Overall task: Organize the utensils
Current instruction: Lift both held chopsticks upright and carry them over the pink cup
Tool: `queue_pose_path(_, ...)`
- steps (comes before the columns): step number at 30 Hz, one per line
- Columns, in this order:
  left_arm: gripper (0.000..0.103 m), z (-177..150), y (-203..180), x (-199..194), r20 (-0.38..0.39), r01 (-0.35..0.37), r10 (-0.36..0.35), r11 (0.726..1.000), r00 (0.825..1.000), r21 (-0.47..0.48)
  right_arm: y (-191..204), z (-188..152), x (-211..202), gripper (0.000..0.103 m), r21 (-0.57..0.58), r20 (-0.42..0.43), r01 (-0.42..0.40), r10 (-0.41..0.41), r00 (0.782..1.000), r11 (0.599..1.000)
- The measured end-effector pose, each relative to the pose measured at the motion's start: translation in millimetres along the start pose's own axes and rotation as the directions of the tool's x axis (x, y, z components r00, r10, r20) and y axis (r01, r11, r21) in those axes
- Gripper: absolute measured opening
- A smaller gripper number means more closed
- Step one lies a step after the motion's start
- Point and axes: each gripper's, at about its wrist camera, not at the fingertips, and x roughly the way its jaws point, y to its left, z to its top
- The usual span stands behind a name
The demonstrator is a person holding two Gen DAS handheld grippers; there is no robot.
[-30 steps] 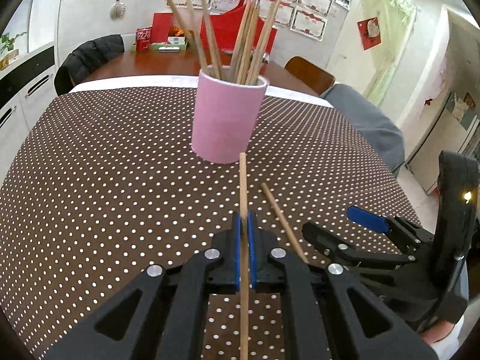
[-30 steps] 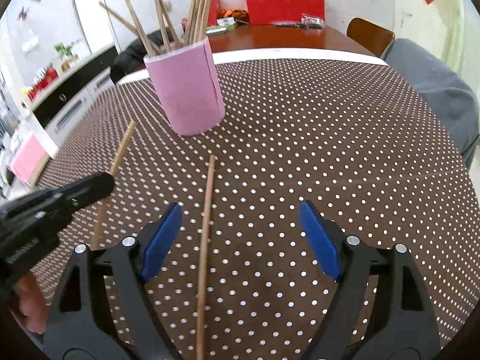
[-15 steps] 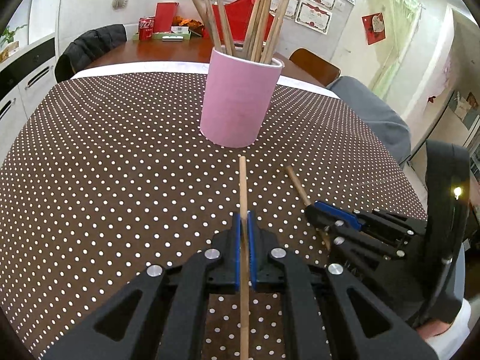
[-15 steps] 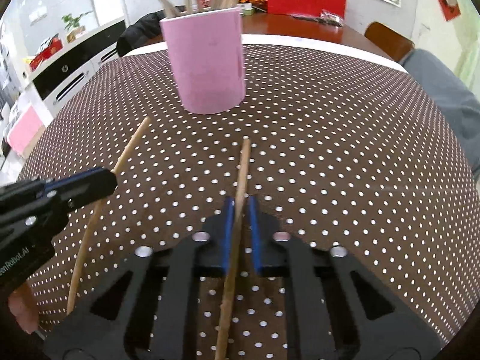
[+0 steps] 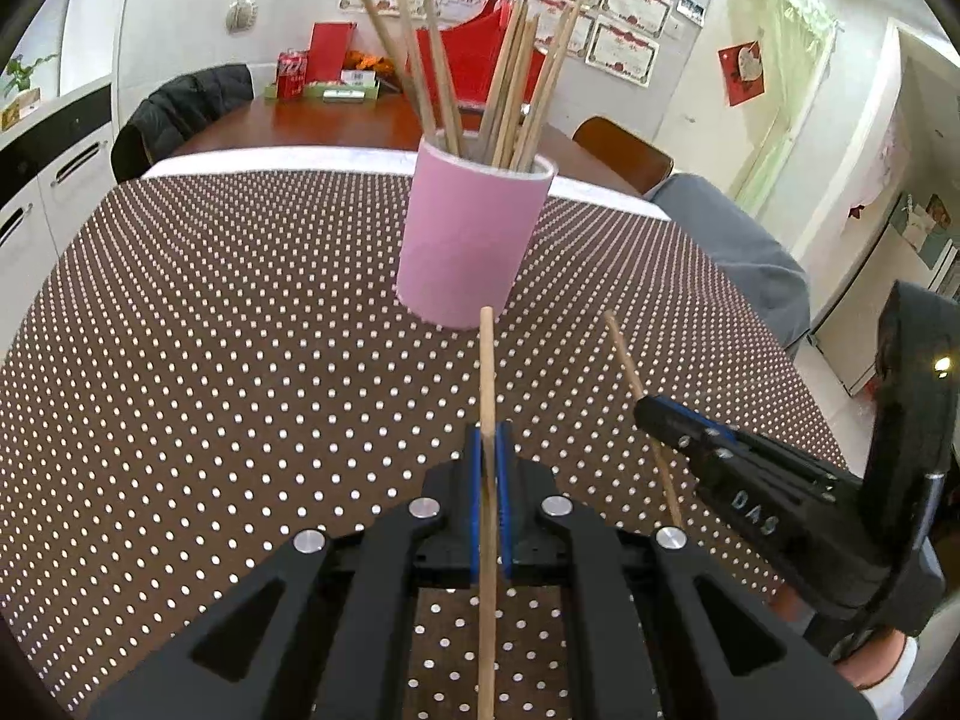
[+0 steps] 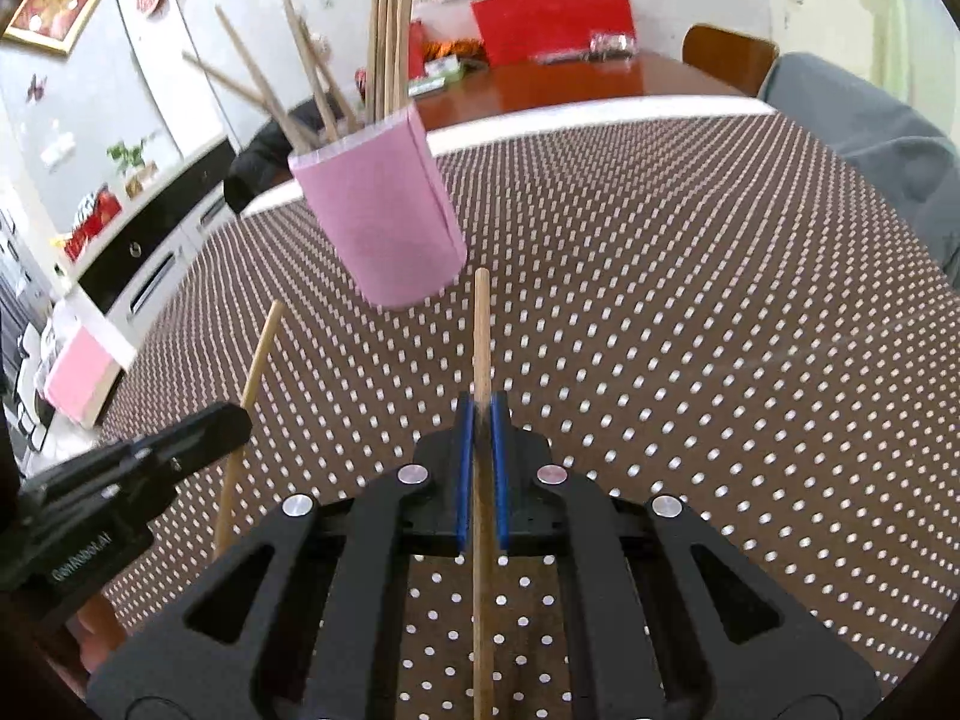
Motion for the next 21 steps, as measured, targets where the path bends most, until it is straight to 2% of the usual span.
queue_pose_path(5, 0.005, 6, -7, -14, 0.043, 0.003, -0.003, 1.0, 0.999, -0.001, 5, 14, -22, 0.006, -0.006, 0.091, -0.008, 0.008, 0.996, 1.0)
queue_pose_path(10, 0.005, 13, -15, -29, 0.085, 0.008, -0.007, 1.0, 0.996, -0.011, 6, 25, -39, 0.006, -0.003, 0.147, -0.033, 0.034, 0.989, 0.999)
queue_pose_path(21, 0.005, 36, -32, -63, 0.195, -0.02, 0.021, 1.0, 0.981, -0.008, 2, 43, -57, 0.006, 0.013, 0.216, -0.059, 0.055, 0.975, 0.998)
